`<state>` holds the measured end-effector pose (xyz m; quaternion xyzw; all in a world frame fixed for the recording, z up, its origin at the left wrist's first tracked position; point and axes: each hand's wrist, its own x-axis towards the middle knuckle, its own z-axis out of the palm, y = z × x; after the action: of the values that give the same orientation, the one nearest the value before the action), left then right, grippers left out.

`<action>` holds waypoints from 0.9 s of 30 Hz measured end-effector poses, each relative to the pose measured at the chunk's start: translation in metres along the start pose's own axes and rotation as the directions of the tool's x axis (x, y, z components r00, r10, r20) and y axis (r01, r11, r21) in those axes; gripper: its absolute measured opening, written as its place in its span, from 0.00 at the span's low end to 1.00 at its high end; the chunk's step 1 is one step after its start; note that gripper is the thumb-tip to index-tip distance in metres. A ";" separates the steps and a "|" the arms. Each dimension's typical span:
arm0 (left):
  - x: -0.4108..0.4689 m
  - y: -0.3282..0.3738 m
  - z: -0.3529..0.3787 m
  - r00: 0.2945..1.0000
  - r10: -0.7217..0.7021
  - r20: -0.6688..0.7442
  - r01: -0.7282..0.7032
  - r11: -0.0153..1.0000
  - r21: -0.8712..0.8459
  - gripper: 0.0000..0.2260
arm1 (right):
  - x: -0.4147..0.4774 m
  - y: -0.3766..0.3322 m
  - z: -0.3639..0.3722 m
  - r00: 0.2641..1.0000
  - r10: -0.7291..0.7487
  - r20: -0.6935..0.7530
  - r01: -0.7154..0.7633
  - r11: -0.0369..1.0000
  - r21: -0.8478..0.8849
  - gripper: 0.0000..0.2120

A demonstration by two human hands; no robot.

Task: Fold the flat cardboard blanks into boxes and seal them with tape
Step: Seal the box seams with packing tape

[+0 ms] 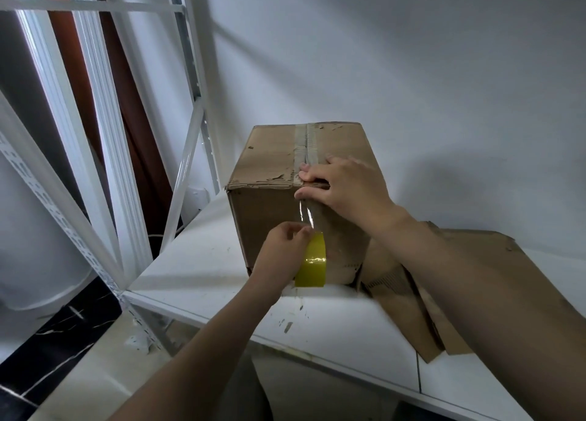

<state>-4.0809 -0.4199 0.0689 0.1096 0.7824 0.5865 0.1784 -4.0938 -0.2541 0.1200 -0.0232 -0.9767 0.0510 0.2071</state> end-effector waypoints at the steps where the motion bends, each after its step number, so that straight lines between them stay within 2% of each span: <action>1: 0.001 -0.002 -0.001 1.000 0.010 -0.008 -0.009 1.000 0.005 0.14 | 0.000 -0.001 0.000 1.000 0.005 -0.012 -0.005 1.000 -0.011 0.29; 5: 0.007 -0.005 -0.006 0.998 0.013 -0.065 -0.018 0.997 -0.074 0.12 | -0.002 -0.008 -0.001 0.999 -0.047 0.000 0.047 0.994 -0.095 0.30; 8: 0.009 -0.010 -0.004 0.999 -0.006 -0.053 0.001 0.995 -0.096 0.12 | -0.005 -0.009 0.001 0.999 -0.044 0.007 0.044 0.996 -0.082 0.31; 14: 0.015 -0.015 0.007 0.999 0.004 -0.050 -0.003 1.000 0.024 0.11 | -0.012 -0.005 0.002 0.999 -0.035 -0.007 0.034 0.994 -0.107 0.32; 17: 0.014 -0.020 0.005 0.997 -0.080 -0.008 0.080 0.997 -0.012 0.10 | -0.016 -0.004 0.003 0.997 -0.057 -0.045 0.053 0.995 -0.079 0.31; 20: 0.013 -0.024 0.003 0.996 -0.094 -0.007 0.094 0.996 0.006 0.14 | -0.018 -0.004 0.006 0.994 -0.087 -0.063 0.082 0.993 -0.081 0.32; 22: 0.015 -0.028 -0.001 0.995 -0.038 -0.092 0.044 0.997 0.063 0.19 | -0.016 -0.005 0.005 0.994 -0.097 -0.041 0.093 0.991 -0.100 0.35; 24: 0.013 -0.030 -0.006 0.970 0.058 -0.238 -0.031 0.993 0.113 0.24 | -0.017 -0.003 0.001 0.995 -0.096 -0.012 0.094 0.987 -0.129 0.37; 27: 0.015 -0.026 -0.022 0.840 0.223 -0.495 -0.070 0.949 0.308 0.34 | -0.027 0.008 -0.007 0.999 -0.032 -0.026 0.026 0.980 -0.196 0.37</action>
<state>-4.1029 -0.4410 0.0477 0.0296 0.8647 0.4904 -0.1047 -4.0663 -0.2474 0.1146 -0.0302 -0.9741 -0.0488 0.2188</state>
